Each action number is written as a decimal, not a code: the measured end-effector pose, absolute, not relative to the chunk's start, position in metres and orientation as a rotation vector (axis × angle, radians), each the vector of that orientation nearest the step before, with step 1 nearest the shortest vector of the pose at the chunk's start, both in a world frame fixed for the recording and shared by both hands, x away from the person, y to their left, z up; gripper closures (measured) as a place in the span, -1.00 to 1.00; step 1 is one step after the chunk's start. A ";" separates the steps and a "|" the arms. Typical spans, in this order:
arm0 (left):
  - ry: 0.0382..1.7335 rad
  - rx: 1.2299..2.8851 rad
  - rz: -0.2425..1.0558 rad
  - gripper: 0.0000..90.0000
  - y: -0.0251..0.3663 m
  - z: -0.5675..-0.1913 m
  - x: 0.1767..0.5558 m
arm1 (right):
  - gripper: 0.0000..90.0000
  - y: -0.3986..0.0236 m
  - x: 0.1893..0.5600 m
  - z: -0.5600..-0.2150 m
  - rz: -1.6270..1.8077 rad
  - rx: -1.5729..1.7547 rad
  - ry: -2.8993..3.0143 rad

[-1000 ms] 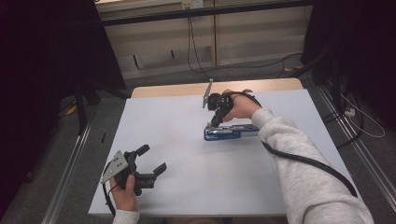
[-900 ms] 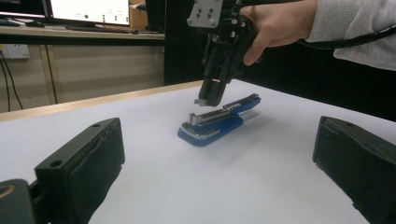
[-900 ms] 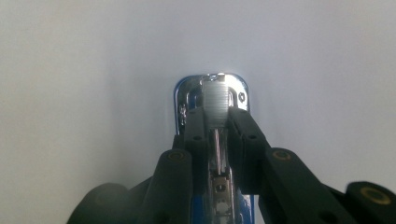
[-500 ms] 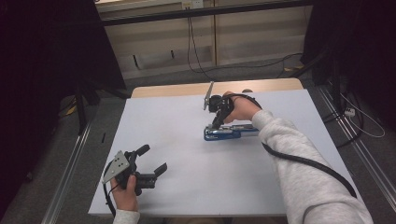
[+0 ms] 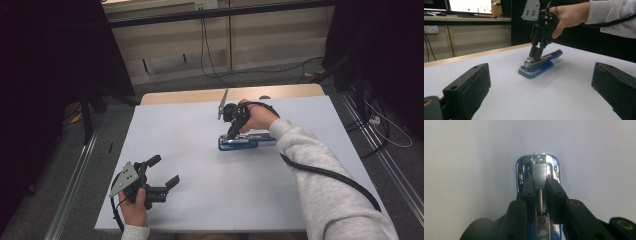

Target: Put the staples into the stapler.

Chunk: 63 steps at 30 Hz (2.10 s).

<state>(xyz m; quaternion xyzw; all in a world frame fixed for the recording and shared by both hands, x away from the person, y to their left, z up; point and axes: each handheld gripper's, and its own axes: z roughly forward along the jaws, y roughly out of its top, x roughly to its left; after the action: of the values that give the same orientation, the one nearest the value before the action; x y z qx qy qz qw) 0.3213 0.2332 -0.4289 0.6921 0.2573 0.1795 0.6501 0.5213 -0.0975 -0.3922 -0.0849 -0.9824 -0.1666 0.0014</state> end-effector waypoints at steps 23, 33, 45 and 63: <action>0.583 1.572 0.410 -0.95 0.233 -0.429 0.321 | 0.75 -0.096 0.523 -0.394 -0.481 -0.250 -3.095; 0.585 1.571 0.408 -0.95 0.233 -0.429 0.321 | 0.75 -0.095 0.523 -0.395 -0.460 -0.242 -3.106; 0.584 1.571 0.406 -0.95 0.233 -0.429 0.321 | 0.75 -0.092 0.523 -0.395 -0.467 -0.230 -3.108; 0.584 1.573 0.405 -0.95 0.233 -0.429 0.321 | 0.75 -0.092 0.523 -0.394 -0.460 -0.221 -3.105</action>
<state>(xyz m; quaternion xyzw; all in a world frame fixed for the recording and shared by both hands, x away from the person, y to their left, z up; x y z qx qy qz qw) 0.3213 0.2332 -0.4288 0.6923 0.2570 0.1781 0.6503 0.5229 -0.0922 -0.3944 -0.0702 -0.9867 -0.1463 -0.0026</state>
